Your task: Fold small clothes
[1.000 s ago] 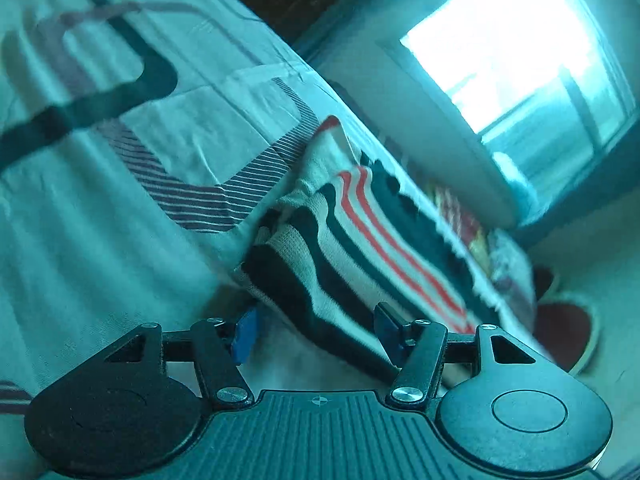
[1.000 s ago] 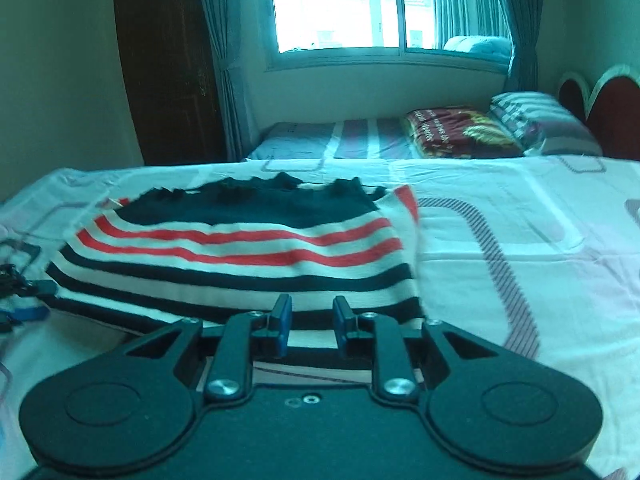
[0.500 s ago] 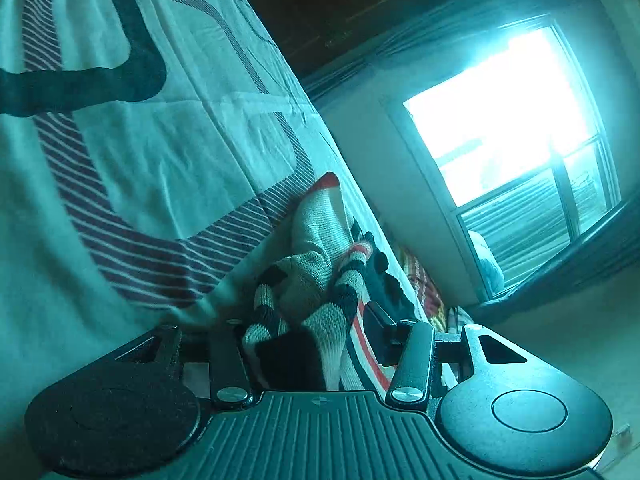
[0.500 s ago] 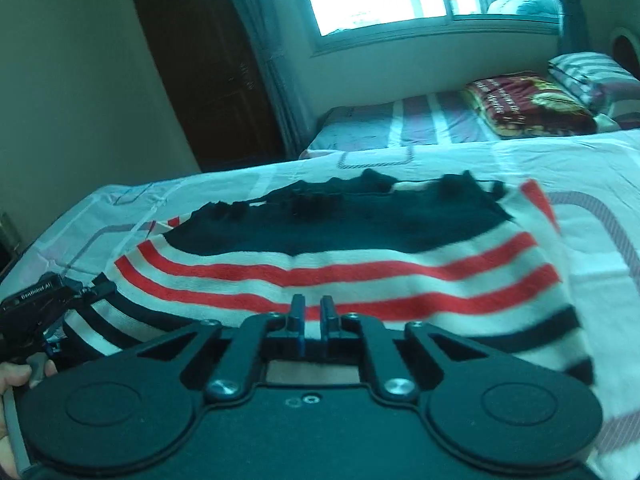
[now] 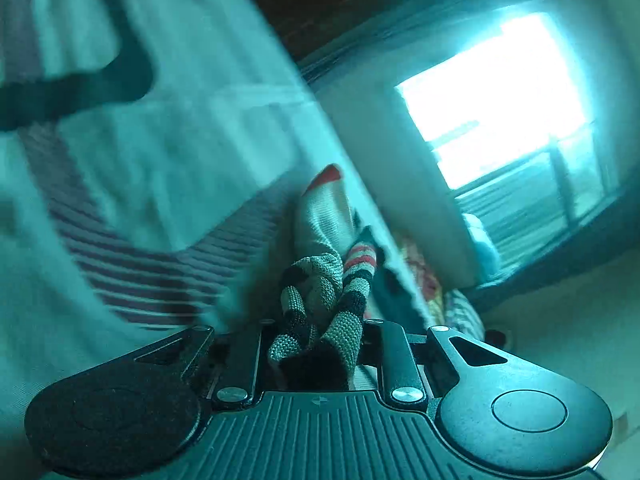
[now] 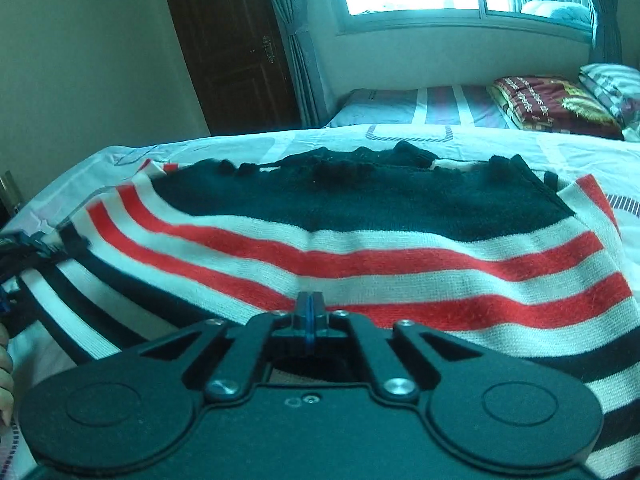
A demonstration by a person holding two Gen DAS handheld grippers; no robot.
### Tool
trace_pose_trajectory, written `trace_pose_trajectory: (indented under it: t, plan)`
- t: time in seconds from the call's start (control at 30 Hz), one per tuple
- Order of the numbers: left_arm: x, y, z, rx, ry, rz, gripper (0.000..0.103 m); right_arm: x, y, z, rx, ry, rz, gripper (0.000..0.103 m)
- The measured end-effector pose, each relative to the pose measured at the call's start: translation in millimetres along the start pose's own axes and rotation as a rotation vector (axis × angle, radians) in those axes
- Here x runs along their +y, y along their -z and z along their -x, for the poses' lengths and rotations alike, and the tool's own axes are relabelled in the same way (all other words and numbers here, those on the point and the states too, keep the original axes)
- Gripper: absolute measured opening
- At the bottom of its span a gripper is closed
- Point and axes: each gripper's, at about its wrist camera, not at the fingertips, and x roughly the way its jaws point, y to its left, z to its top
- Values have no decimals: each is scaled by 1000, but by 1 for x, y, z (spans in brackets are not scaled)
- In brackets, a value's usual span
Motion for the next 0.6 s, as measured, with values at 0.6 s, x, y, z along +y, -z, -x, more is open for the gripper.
trace_pose_trajectory:
  t: [0.6]
  plan:
    - [-269, 83, -4, 176, 132, -767, 20, -94, 16, 97, -262, -9, -455, 16]
